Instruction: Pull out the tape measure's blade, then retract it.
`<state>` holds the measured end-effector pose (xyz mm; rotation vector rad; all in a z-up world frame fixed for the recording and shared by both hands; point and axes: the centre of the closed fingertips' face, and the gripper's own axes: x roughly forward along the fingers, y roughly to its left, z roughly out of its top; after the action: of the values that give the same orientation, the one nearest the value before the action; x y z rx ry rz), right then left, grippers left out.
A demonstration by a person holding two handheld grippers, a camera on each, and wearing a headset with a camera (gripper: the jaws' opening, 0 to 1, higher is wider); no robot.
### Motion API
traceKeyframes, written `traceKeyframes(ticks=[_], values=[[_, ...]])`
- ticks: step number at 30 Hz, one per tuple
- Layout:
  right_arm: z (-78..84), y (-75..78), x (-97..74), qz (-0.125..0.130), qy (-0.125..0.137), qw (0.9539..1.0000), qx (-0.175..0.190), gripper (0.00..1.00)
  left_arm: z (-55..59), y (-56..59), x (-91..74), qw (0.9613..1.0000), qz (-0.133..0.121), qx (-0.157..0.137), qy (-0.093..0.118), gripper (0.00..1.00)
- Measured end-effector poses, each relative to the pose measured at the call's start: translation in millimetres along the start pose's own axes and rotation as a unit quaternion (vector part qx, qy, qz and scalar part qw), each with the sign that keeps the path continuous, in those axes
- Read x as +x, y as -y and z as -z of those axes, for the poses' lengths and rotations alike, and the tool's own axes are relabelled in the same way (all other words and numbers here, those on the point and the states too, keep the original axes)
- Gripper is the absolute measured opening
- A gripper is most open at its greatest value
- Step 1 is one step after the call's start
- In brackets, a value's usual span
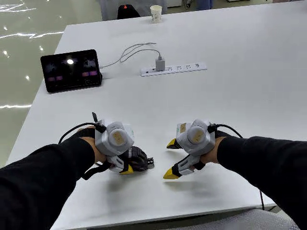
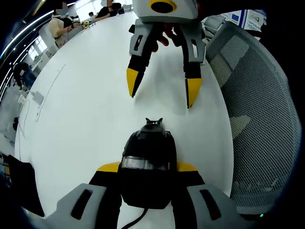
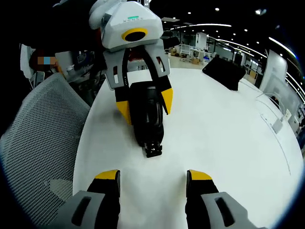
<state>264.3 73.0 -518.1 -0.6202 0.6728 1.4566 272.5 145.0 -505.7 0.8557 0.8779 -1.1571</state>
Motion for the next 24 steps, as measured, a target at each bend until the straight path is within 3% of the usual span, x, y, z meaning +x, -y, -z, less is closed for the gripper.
traceKeyframes(ticks=[7,12,19,24], values=[[-13.1,7.5,13.6,0.006,-0.001,1.0,-0.005,0.44,-1.1,1.2,1.6,1.0,0.004,0.006,0.004,0.34],[-22.1,0.9,22.2,-0.008,-0.006,0.9993,-0.035,0.39,-2.2,2.3,2.3,1.0,0.003,0.003,0.007,0.34],[-27.3,-0.4,29.4,-0.003,-0.013,0.9978,-0.065,0.17,-2.9,2.3,2.7,0.9999,-0.005,-0.004,0.012,0.35],[-25.4,-3.2,27.7,-0.011,-0.023,0.9976,-0.064,0.13,-2.9,2.2,3.5,0.9999,-0.003,-0.01,0.013,0.35]])
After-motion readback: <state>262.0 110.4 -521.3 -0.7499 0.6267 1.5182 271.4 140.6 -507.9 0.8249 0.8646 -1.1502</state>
